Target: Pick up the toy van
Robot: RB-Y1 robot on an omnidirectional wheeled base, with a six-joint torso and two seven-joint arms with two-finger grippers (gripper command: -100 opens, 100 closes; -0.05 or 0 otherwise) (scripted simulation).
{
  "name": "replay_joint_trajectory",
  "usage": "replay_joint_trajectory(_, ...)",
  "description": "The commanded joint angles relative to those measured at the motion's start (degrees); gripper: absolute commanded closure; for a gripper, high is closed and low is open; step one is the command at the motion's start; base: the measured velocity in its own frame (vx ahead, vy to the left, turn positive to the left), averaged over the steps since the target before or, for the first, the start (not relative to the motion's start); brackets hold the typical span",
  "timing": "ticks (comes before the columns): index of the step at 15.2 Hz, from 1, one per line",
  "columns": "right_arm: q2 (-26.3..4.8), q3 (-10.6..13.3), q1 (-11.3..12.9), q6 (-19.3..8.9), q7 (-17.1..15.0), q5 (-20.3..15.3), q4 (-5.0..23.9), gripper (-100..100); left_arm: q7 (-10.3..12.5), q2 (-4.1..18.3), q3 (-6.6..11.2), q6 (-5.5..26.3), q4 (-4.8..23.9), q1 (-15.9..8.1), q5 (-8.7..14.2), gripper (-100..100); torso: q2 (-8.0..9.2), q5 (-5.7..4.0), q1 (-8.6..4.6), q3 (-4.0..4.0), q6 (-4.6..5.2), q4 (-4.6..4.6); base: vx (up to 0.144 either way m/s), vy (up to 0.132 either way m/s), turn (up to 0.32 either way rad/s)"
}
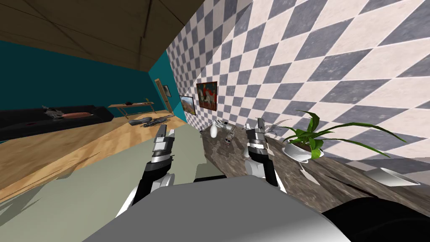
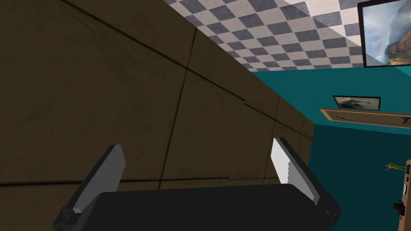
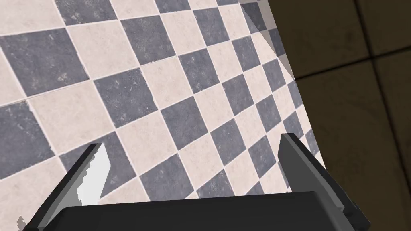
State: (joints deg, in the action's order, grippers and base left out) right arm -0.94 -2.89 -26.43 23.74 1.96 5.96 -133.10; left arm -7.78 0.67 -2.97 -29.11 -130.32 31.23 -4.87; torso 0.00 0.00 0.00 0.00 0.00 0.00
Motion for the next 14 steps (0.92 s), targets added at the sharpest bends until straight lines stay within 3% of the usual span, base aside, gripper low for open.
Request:
replay_joint_trajectory(1, -1.9, 0.4, 0.0, -0.2, 0.0, 0.2, 0.0, -100, 0.0, 0.0, 0.0, 0.0, 0.0, 0.0, 0.0, 0, 0.0, 0.0, 0.0, 0.0, 0.0, 0.0, -0.001, -0.001, 0.045)
replay_joint_trajectory(14, -15.6, 4.6, 0.4, -2.5, 0.4, 2.2, -0.5, -100, 0.0, 0.0, 0.0, 0.0, 0.0, 0.0, 0.0, 0, 0.01, -0.02, -0.11, 0.0, -0.02, 0.0, -0.004, -0.014, 0.097)
